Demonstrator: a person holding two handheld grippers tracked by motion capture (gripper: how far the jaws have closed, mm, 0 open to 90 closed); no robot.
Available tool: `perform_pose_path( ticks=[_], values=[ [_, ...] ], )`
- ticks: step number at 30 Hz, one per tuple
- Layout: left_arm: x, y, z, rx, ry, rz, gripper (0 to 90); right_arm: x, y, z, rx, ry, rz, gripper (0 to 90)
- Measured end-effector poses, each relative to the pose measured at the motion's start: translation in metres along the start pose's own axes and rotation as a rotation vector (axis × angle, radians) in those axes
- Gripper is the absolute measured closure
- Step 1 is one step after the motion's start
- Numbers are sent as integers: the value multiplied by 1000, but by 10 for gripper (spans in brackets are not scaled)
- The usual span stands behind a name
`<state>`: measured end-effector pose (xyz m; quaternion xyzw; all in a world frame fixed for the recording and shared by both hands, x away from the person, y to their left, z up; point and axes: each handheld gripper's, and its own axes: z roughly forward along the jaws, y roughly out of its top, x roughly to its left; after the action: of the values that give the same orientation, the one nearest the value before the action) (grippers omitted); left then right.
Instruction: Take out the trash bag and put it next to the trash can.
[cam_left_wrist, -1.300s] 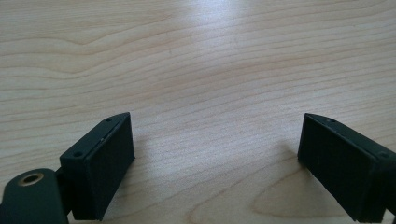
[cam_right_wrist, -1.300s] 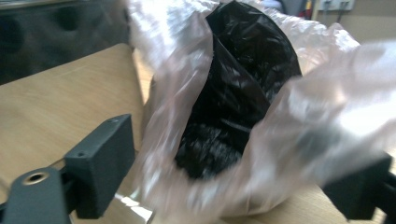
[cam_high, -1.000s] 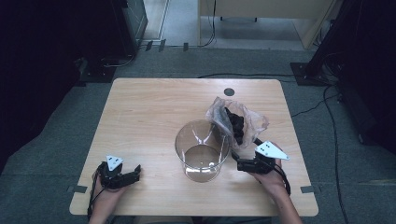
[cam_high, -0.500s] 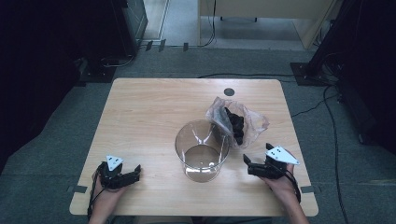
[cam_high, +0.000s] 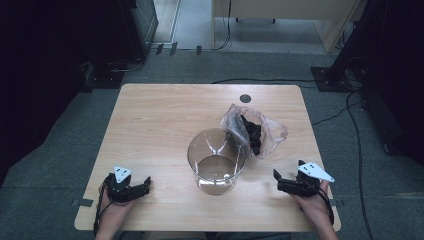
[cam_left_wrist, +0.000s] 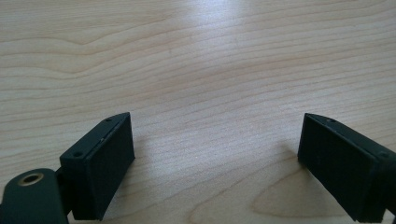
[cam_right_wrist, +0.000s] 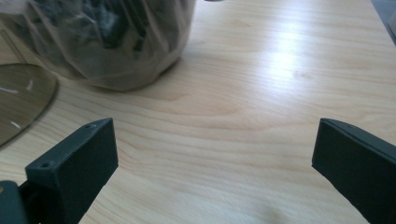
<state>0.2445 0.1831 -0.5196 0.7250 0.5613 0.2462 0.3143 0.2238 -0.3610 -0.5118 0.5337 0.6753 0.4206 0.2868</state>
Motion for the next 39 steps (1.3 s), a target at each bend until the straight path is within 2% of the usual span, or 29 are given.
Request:
perform_pose_path(
  ticks=[14, 27, 33, 39],
  values=[
    [0, 0, 0, 0, 0, 0, 106, -17, -15, -13, 53, -62, 26, 2],
    [0, 0, 0, 0, 0, 1, 106, -29, -26, -29, 98, -90, 73, 2],
    [0, 0, 0, 0, 0, 0, 106, -33, -29, -33, 156, -100, 110, 3],
    [0, 0, 0, -1, 0, -1, 106, -34, -33, -37, 201, -103, 121, 2]
  ],
)
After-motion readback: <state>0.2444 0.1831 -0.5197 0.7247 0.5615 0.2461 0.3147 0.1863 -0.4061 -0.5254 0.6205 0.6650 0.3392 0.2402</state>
